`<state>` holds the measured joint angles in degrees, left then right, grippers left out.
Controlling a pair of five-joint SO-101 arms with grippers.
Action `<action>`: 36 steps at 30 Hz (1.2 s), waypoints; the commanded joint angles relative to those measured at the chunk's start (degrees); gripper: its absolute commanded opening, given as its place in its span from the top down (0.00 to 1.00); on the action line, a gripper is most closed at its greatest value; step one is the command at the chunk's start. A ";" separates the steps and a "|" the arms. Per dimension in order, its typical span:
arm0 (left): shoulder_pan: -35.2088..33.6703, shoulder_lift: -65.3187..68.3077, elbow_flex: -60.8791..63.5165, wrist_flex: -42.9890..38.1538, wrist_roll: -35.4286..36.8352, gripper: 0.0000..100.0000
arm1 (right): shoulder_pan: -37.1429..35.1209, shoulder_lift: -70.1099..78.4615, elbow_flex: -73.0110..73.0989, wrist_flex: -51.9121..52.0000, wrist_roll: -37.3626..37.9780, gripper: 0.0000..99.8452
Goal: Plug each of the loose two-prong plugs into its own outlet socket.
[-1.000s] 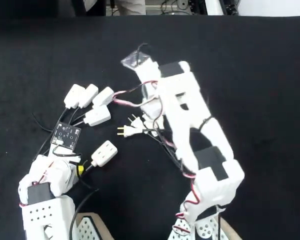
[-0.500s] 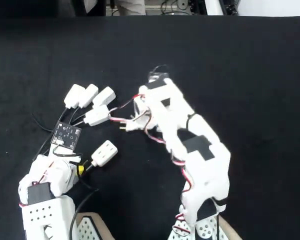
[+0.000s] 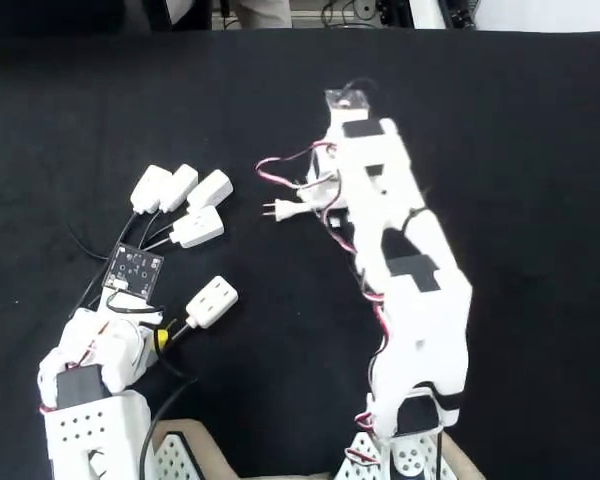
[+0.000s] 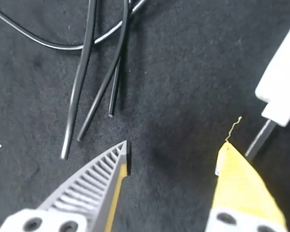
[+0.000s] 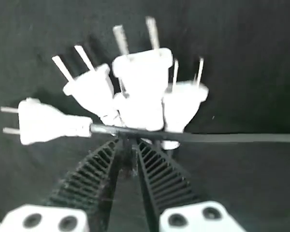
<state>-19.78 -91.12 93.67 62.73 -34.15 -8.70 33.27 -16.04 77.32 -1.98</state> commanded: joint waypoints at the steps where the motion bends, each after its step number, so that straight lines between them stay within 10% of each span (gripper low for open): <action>1: 0.48 -0.26 0.31 -2.20 -0.70 0.71 | 1.85 -0.48 -8.66 8.18 6.42 0.99; 17: 0.48 -0.26 0.40 -2.11 -0.70 0.71 | -11.96 -0.22 -2.42 -5.36 -41.32 0.98; 36: 0.48 -0.26 0.40 -2.20 -0.70 0.71 | -10.02 -1.89 -0.57 -2.20 -51.16 0.86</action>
<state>-19.78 -91.03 94.46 61.41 -34.15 -20.48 33.36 -13.85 70.64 -52.35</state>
